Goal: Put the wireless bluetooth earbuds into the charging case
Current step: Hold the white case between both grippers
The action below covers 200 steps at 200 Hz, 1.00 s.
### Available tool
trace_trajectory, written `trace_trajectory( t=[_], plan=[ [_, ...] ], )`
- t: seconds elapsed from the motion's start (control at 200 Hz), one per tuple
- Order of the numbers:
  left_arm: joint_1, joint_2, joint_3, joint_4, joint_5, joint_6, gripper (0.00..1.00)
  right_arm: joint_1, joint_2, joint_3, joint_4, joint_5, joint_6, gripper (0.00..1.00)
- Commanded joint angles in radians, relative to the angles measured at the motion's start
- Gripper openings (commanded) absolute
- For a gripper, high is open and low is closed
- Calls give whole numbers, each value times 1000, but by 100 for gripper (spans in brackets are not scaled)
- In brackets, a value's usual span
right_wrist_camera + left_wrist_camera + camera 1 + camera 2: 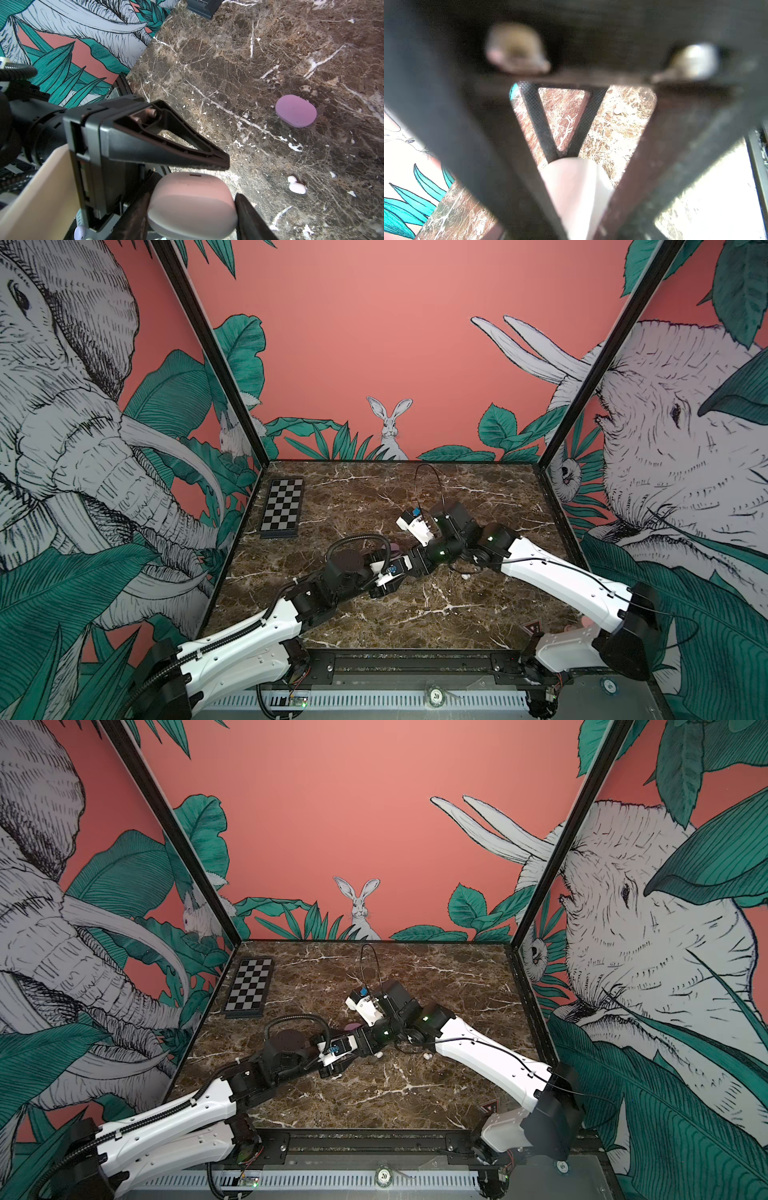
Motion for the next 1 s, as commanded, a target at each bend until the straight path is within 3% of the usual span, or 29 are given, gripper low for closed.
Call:
trace_trajectory(
  t=[0.0,0.235,0.995],
  plan=[
    [2,-17,-13,-19,7,15,61,11,-24,-9,43,-5,6,0],
    [1,-21,-14,-14,3,18,52,11,-22,-9,50,-16,8,0],
    [1,-26,-18,-4,8,11,44,11,-29,-23,82,-37,24,0]
  ],
)
